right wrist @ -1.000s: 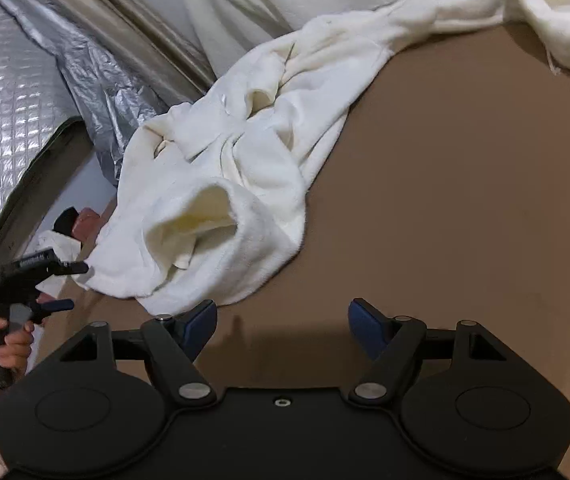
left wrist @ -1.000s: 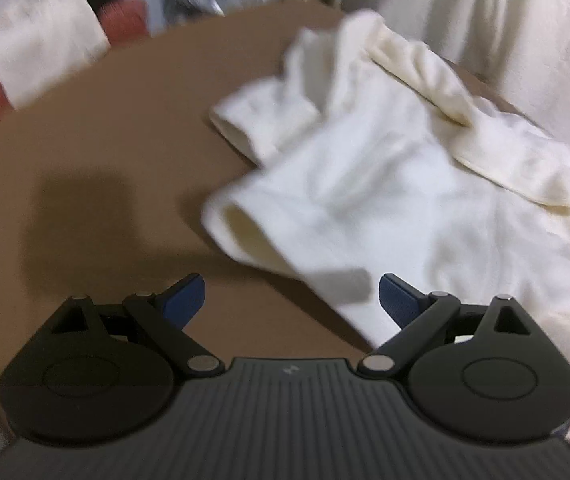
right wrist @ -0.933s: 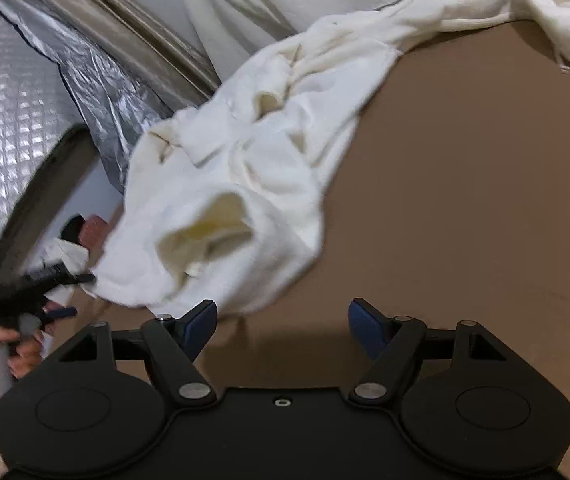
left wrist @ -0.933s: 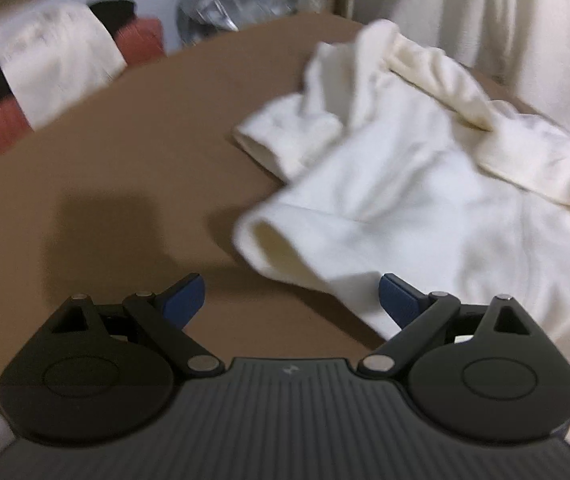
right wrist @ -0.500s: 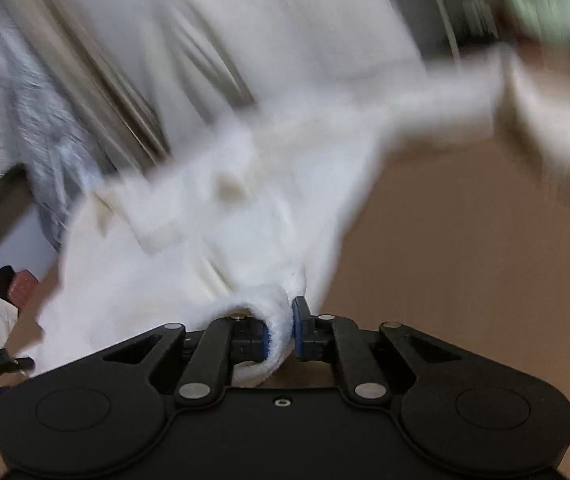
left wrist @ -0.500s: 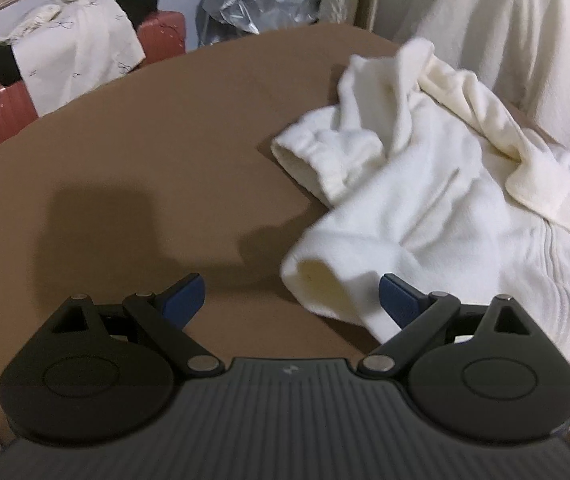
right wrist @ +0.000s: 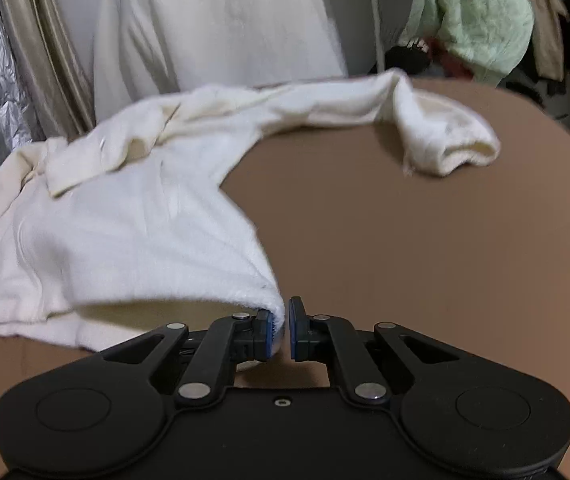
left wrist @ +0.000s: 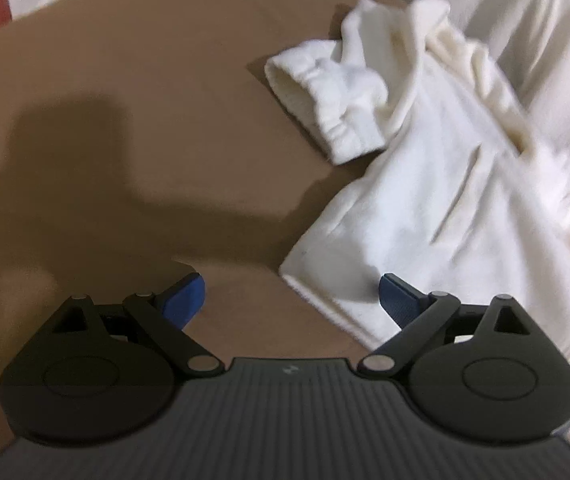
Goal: Fold clothes
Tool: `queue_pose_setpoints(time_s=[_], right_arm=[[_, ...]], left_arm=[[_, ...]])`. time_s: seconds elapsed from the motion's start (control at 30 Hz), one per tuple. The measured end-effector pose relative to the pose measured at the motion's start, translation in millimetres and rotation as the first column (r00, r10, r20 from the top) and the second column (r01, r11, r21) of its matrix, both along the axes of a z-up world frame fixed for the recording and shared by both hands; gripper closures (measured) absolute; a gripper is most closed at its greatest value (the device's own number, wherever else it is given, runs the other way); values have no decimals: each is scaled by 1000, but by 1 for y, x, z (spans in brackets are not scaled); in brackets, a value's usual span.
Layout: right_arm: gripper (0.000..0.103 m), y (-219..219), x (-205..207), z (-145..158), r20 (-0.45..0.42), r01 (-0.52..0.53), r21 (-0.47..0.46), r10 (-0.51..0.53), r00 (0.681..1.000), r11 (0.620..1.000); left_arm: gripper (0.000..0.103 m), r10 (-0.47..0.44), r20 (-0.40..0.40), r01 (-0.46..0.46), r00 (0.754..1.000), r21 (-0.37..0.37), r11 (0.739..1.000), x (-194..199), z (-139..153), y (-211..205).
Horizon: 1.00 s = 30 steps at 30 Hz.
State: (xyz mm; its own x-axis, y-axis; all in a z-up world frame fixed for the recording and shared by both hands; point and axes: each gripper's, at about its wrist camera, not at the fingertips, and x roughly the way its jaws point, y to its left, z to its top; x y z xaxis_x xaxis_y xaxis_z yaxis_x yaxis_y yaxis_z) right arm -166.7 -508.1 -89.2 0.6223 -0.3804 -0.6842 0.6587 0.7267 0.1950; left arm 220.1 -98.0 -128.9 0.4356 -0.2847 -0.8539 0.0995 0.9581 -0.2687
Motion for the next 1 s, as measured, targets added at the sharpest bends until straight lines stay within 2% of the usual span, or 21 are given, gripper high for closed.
queue_pose_setpoints(time_s=[0.13, 0.17, 0.23, 0.27, 0.3, 0.33, 0.37, 0.43, 0.47, 0.5, 0.53, 0.6, 0.7, 0.73, 0.77, 0.83, 0.9, 0.93, 1.0], right_arm=[[92, -16, 3, -8, 53, 33, 108, -39, 998, 994], [89, -21, 1, -9, 73, 34, 141, -44, 996, 990], [85, -26, -4, -11, 101, 32, 180, -51, 994, 983], [76, -27, -7, -12, 110, 31, 189, -52, 993, 982], [67, -29, -10, -13, 116, 27, 194, -50, 992, 981], [65, -26, -10, -17, 120, 21, 194, -45, 992, 981], [63, -24, -2, -21, 120, 9, 193, -32, 992, 981], [64, -22, 2, -25, 110, -29, 180, 9, 994, 983], [88, -19, 8, -23, 104, -61, 164, 45, 994, 985], [96, -15, 13, -13, 110, -86, 123, 72, 991, 989], [96, -11, 18, -1, 121, -109, 84, 99, 988, 991], [97, -7, 10, 41, 254, -153, 59, 133, 958, 986], [97, 6, -12, 106, 421, -281, 51, 234, 876, 958], [97, 14, -17, 117, 409, -315, 29, 276, 870, 949], [97, 26, -21, 123, 356, -356, 5, 331, 874, 935], [97, 42, -28, 110, 260, -414, 32, 393, 882, 910], [97, 55, -33, 70, 149, -433, 147, 413, 898, 889], [97, 59, -37, 52, 116, -427, 185, 412, 904, 885], [97, 62, -45, 26, 113, -401, 234, 385, 916, 886]], left_arm=[[5, 3, 59, -8, 998, 80, 997, 2, -2, -13], [1, 4, 72, -11, 997, 87, 996, 3, -3, -16], [0, -6, 80, 0, 997, 72, 997, 5, -7, -21], [0, -10, 83, 5, 997, 60, 998, 5, -9, -24], [8, -23, 103, 16, 994, 70, 997, 4, -9, -29], [27, -37, 125, 27, 991, 83, 996, 3, -9, -35], [91, -60, 174, 38, 983, 128, 991, -4, 0, -42], [93, -116, 271, 54, 955, 226, 973, -17, 21, -58], [94, -147, 317, 57, 937, 275, 960, -23, 31, -66], [94, -149, 379, 47, 913, 265, 963, -31, 50, -64], [94, -114, 425, 23, 898, 213, 977, -37, 75, -48], [93, -30, 504, -23, 863, 97, 995, -49, 125, -14], [93, 58, 489, -73, 870, 11, 997, -57, 161, 48], [93, 56, 459, -74, 887, 21, 997, -57, 161, 60], [93, 37, 405, -61, 913, 46, 997, -55, 148, 69], [93, 11, 279, -43, 960, 109, 993, -50, 111, 82], [93, 7, 135, -31, 991, 183, 983, -45, 64, 86], [93, 2, 137, -30, 991, 200, 979, -48, 64, 84], [93, -8, 157, -29, 988, 229, 973, -56, 70, 81]])
